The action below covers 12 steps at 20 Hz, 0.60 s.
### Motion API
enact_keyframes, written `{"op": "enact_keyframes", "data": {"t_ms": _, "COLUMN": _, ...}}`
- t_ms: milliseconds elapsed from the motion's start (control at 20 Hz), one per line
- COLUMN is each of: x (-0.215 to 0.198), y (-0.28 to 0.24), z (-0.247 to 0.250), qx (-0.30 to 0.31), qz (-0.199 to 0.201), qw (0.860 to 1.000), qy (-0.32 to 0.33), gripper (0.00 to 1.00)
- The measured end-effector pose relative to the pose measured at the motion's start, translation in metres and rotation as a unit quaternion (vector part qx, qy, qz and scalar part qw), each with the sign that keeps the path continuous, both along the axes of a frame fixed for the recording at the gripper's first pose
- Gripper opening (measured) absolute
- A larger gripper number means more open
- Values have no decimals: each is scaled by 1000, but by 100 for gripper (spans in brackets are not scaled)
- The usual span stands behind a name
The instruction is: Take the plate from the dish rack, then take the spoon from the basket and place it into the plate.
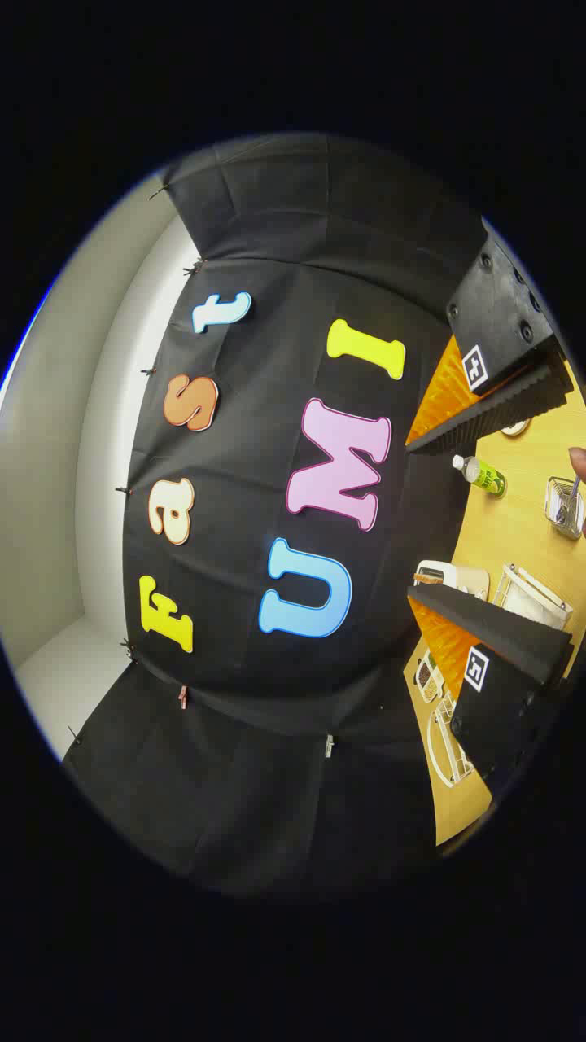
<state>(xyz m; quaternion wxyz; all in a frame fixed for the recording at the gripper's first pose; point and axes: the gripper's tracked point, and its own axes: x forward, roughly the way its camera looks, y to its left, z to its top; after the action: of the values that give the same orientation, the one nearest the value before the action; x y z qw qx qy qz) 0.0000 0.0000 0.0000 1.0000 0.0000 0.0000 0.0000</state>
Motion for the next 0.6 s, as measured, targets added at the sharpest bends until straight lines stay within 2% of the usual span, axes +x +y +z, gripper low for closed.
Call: {"op": "enact_keyframes", "data": {"t_ms": 600, "x": 3, "y": 5, "z": -1, "qx": 1, "qz": -4, "qw": 1000, "qy": 6, "gripper": 98}}
